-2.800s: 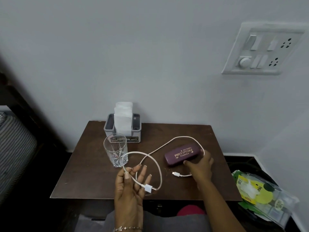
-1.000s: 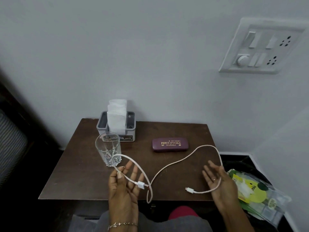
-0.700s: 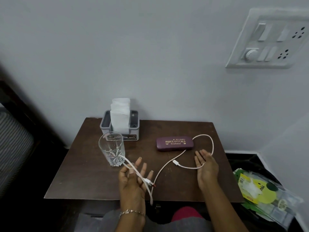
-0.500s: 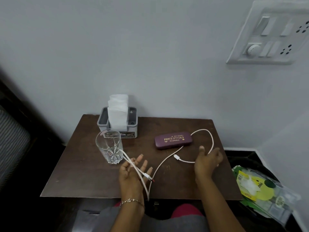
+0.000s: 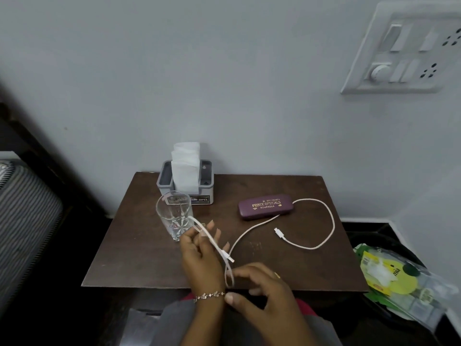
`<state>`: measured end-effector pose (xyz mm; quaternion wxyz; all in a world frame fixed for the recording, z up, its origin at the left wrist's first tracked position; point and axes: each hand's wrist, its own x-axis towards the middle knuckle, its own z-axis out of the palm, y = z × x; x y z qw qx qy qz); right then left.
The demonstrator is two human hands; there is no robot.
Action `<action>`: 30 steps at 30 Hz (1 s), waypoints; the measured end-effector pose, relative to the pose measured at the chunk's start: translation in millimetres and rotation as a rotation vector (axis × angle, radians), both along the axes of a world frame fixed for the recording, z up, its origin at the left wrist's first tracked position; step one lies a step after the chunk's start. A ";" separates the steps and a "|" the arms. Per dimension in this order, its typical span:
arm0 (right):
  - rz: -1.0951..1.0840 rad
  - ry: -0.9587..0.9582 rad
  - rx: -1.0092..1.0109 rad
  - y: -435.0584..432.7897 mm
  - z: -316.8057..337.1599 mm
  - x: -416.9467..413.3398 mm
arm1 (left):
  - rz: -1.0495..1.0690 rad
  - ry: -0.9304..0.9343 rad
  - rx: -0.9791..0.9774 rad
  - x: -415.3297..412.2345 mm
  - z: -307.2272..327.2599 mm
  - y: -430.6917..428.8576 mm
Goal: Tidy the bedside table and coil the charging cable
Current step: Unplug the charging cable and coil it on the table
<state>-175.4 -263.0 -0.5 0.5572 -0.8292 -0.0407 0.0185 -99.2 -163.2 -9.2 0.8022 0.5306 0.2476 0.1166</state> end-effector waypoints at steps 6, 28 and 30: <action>-0.103 -0.101 -0.061 1.5 -15.0 -1.0 | -0.169 0.086 -0.169 -8.0 8.5 5.8; -0.605 0.175 0.846 23.5 -9.4 9.5 | 0.039 0.030 -0.380 -29.6 8.0 -21.6; -0.645 0.167 0.905 23.1 -11.9 9.5 | 0.018 0.047 -0.370 -31.8 8.7 -24.5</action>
